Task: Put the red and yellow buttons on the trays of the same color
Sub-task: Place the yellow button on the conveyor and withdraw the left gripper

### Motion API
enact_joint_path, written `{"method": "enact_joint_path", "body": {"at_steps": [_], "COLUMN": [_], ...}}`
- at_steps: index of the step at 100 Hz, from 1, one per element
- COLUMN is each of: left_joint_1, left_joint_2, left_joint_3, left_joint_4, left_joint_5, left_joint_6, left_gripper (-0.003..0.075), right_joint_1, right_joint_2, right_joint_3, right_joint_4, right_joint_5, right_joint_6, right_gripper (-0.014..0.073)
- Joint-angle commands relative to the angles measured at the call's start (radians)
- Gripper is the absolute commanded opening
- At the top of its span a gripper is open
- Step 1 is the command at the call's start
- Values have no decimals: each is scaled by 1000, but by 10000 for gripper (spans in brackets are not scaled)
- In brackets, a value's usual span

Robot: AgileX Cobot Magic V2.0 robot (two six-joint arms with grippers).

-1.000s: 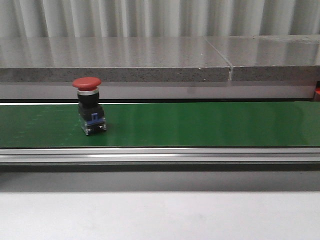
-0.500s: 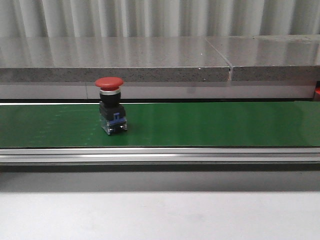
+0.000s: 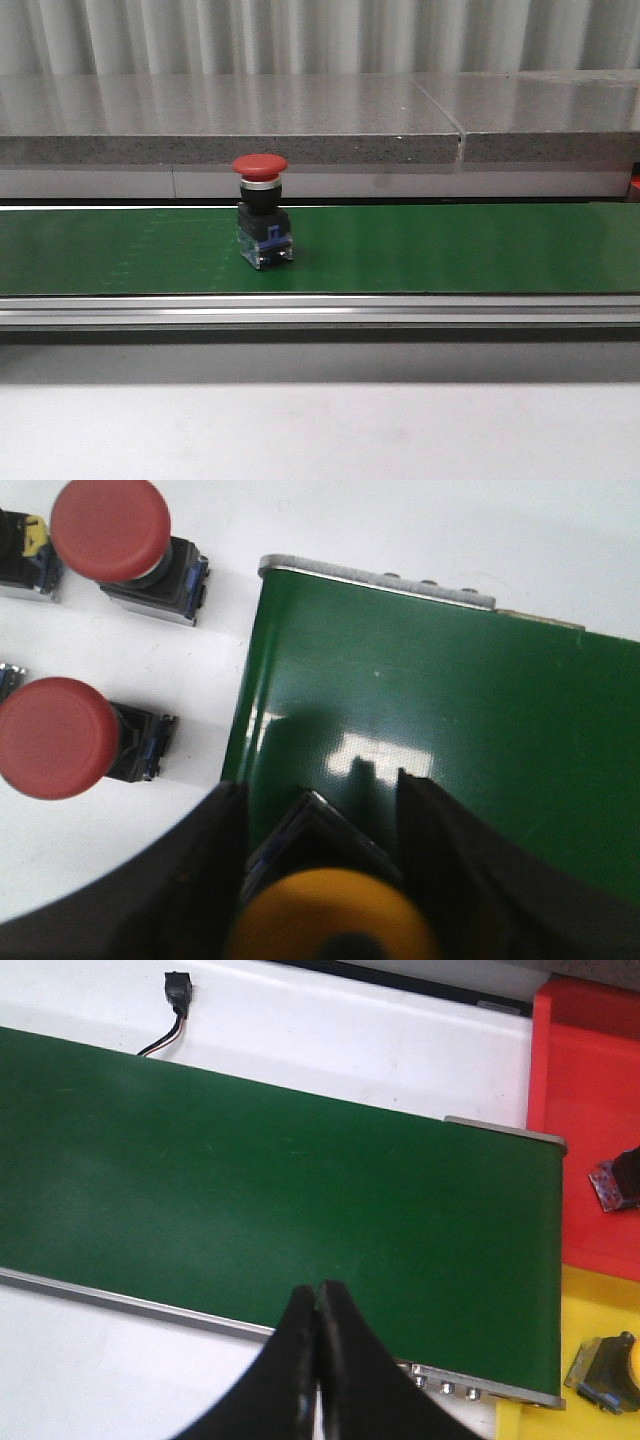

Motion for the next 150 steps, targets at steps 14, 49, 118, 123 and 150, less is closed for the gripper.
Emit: {"method": "enact_joint_path", "body": {"at_steps": [14, 49, 118, 123, 150], "left_joint_1": [-9, -107, -136, -136, -136], "left_joint_2": [-36, -152, -785, -835, -1019], "left_joint_3": [-48, -86, 261, 301, 454], "left_joint_4": [-21, -21, -9, -9, -9], "left_joint_5": [6, 17, -156, -163, -183], "left_joint_6": [27, 73, 82, 82, 82], "left_gripper": [601, 600, 454, 386, 1], "right_joint_1": [-1, -1, -1, -1, -1], "right_joint_2": [-11, -11, -11, -11, -11], "right_joint_3": [-24, -24, -24, -24, -24], "right_joint_4": [5, 5, 5, 5, 5], "right_joint_5": [-55, -55, -55, -55, -55], "right_joint_6": [-7, -7, -7, -7, -7], "right_gripper": [-60, -60, -60, -60, -60]}}
